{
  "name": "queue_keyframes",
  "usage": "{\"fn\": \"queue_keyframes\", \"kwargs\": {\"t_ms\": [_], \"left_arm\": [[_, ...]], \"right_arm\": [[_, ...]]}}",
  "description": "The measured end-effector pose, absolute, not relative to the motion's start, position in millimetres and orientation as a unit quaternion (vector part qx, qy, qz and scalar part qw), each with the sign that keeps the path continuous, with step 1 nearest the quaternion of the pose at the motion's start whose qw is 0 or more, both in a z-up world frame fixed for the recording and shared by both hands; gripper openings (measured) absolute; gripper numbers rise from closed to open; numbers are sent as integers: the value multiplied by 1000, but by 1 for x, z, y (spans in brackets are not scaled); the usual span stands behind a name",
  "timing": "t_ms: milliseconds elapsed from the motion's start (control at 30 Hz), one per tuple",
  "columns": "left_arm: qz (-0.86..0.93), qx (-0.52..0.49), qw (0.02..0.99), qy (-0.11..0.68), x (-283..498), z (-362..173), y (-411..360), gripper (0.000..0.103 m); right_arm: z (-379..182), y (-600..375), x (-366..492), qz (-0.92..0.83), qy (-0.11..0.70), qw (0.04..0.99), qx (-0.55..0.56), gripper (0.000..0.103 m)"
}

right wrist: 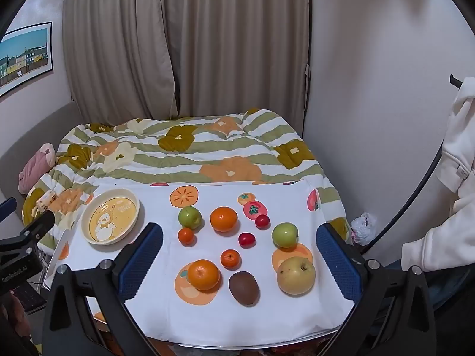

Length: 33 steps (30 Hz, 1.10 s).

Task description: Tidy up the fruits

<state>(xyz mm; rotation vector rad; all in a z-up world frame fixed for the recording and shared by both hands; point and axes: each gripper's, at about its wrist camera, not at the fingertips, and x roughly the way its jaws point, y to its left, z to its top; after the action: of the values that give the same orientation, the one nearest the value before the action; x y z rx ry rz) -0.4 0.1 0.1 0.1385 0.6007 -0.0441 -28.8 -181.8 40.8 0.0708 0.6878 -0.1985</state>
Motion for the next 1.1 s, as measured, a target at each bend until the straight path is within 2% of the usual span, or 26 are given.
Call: {"fn": "queue_keyframes", "kwargs": {"t_ms": [1100], "left_arm": [[-42, 69, 956, 281, 0, 0, -8, 103]], "right_arm": [[45, -178, -31, -98, 333, 937, 35, 103]]}}
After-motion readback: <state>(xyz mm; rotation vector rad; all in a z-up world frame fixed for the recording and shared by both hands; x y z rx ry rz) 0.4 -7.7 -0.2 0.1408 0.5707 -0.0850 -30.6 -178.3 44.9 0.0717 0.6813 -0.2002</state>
